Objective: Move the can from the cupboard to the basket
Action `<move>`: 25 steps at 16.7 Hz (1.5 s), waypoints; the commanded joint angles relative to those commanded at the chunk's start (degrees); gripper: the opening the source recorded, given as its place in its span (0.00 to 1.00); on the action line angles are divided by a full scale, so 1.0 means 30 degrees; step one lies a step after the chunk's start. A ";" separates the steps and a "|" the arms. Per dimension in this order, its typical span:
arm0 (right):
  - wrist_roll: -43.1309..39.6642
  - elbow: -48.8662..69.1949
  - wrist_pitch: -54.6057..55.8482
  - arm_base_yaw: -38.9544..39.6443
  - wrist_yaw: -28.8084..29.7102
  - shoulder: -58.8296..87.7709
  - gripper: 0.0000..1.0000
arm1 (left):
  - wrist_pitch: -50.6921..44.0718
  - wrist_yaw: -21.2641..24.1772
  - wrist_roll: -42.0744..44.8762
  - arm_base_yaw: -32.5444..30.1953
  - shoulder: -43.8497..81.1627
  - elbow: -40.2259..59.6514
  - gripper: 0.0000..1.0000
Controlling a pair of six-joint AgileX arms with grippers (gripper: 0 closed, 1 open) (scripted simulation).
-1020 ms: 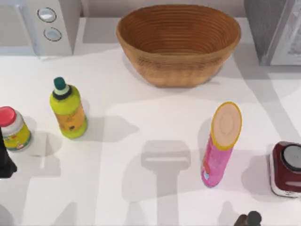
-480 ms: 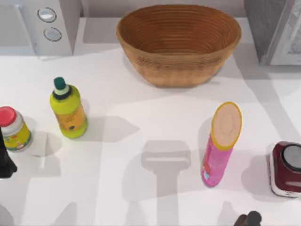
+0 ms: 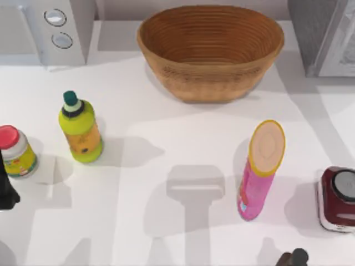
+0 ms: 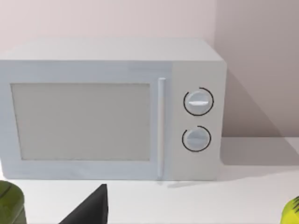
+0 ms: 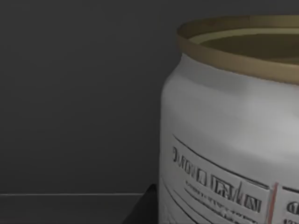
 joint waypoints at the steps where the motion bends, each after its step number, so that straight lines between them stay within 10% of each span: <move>1: 0.0000 0.0000 0.0000 0.0000 0.0000 0.0000 0.00 | 0.0000 0.0000 0.0000 0.0000 0.0000 0.0000 1.00; 25: 0.0025 0.0300 -0.7429 0.5563 0.5468 -0.6926 0.00 | 0.0000 0.0000 0.0000 0.0000 0.0000 0.0000 1.00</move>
